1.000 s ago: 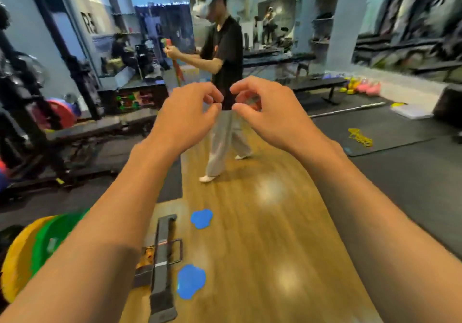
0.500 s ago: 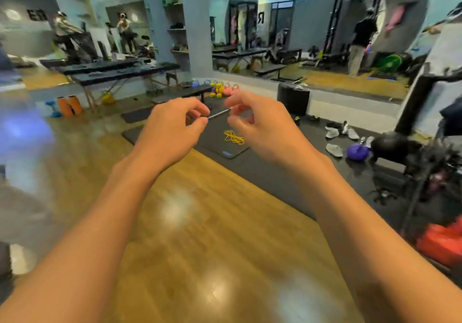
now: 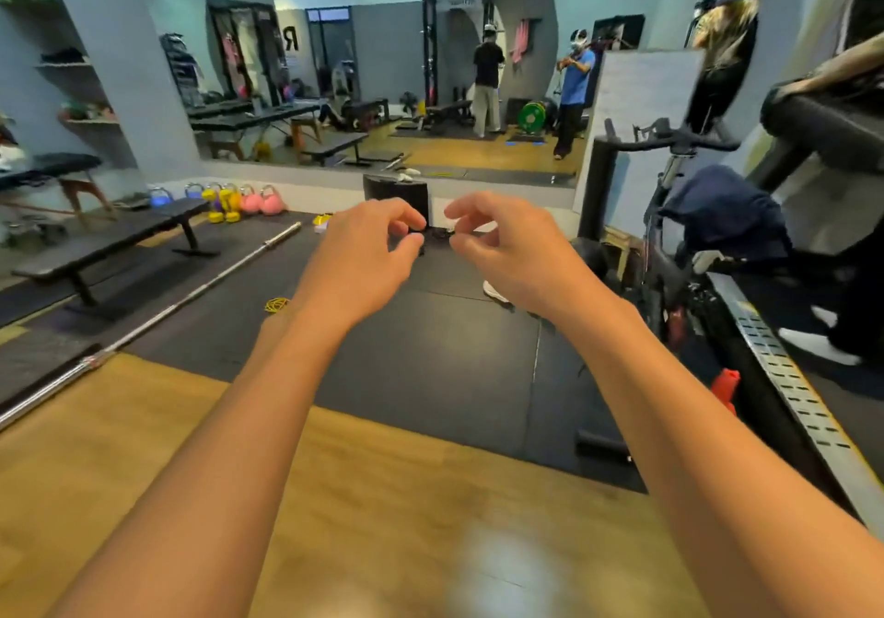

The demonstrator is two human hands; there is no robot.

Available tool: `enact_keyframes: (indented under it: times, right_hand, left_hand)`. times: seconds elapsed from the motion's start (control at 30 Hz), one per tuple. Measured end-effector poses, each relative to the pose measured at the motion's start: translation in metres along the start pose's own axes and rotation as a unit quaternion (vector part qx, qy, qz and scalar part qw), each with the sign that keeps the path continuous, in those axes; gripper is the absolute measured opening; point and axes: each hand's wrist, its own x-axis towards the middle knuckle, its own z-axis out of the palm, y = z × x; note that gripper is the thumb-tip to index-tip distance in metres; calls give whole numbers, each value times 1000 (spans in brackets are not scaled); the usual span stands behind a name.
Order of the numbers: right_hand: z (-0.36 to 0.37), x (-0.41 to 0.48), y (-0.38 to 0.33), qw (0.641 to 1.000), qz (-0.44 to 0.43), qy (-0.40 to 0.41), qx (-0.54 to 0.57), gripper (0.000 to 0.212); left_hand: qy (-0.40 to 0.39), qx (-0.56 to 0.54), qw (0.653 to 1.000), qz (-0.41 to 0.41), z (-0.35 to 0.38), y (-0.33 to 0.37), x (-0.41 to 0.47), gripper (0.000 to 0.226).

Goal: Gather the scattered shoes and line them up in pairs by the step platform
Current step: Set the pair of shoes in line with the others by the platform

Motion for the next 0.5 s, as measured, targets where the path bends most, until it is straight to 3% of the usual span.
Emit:
enact_keyframes:
  times: [0.5]
  right_hand:
    - [92, 334, 214, 997, 68, 5, -21, 26]
  left_hand:
    - [-34, 2, 999, 14, 159, -182, 349, 19]
